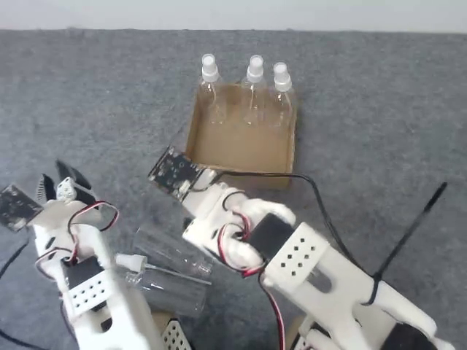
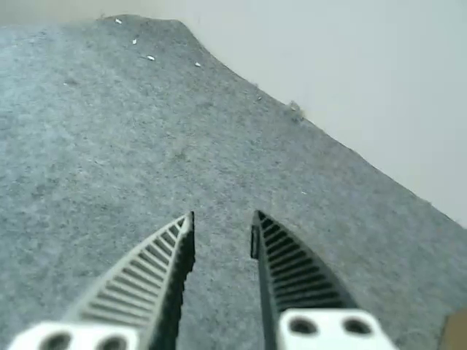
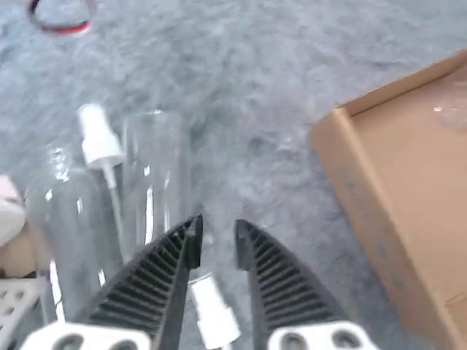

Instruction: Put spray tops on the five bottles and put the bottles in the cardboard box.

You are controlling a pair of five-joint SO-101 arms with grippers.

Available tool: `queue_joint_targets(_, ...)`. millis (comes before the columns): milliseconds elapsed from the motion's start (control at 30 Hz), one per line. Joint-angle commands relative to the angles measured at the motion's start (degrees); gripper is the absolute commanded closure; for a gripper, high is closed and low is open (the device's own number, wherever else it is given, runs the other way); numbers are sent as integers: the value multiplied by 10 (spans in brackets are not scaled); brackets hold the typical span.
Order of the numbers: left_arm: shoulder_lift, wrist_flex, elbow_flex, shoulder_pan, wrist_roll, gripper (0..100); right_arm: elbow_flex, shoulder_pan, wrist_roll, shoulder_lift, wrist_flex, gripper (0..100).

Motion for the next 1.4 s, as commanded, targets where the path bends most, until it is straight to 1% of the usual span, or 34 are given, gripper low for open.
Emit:
queue_joint_targets(0,-13,-16,-26,-4,13,870,17,-27,-8,-24,-34,862)
queue_joint_targets(100,-13,-17,-26,-4,14,870,50,-58,-8,-24,-73,816)
queue_joint_targets(233,-13,-18,-26,-4,14,870,96,-84,-8,-24,-138,807)
queue_joint_targets(400,-13,-18,-26,-4,14,870,120,-87,-8,-7,-187,805)
queue_joint_targets(633,-13,-18,-27,-4,15,870,118,-87,-4,108,-262,804)
queue_joint_targets(1133,-13,-18,-27,-4,14,868,54,-84,-3,266,-262,804)
queue_joint_targets(1267,-13,-18,-26,-4,13,868,53,-80,38,284,-262,806)
queue_joint_targets(1367,-13,-18,-26,-4,13,868,53,-74,49,287,-262,807)
